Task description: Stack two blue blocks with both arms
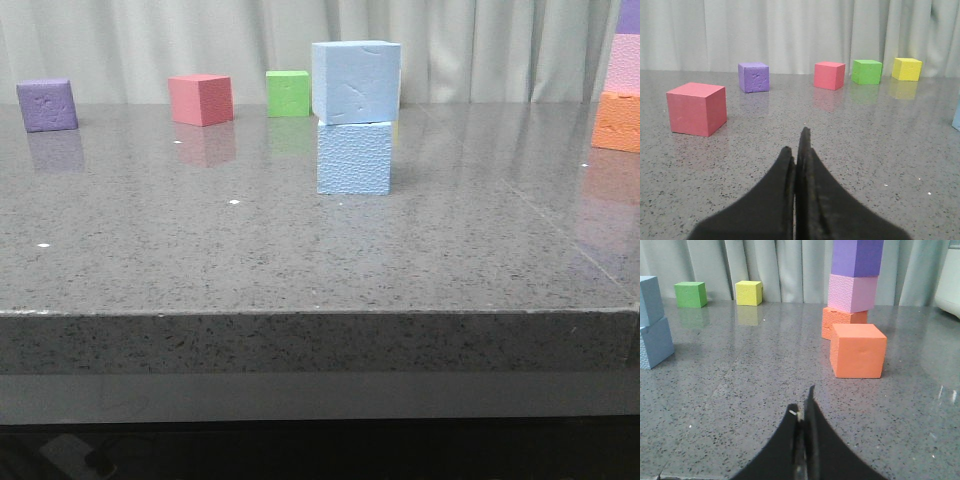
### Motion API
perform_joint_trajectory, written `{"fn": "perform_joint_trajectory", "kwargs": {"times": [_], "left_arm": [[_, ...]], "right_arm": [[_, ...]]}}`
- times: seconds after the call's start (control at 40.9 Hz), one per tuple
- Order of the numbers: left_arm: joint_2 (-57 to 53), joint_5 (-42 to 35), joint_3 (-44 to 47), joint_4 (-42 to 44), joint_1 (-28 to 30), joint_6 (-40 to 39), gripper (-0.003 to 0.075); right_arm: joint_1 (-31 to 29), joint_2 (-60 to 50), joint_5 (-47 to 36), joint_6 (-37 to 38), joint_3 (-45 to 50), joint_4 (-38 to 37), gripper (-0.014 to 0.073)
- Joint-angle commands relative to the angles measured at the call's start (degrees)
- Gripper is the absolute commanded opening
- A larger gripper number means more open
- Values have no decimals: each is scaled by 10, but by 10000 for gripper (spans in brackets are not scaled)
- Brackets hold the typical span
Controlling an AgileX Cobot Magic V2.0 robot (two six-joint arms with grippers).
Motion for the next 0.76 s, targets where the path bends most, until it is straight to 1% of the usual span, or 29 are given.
{"fn": "perform_joint_trajectory", "kwargs": {"times": [0.0,0.196,0.342,0.733], "left_arm": [[-10,-47,2,-1,0,0,-20],[-11,-47,2,-1,0,0,-20],[-11,-47,2,-1,12,0,-20],[-10,-47,2,-1,12,0,-20]], "right_arm": [[-3,-10,-50,1,-3,-8,-67],[-3,-10,-50,1,-3,-8,-67],[-3,-10,-50,1,-3,-8,-67],[-3,-10,-50,1,-3,-8,-67]]}}
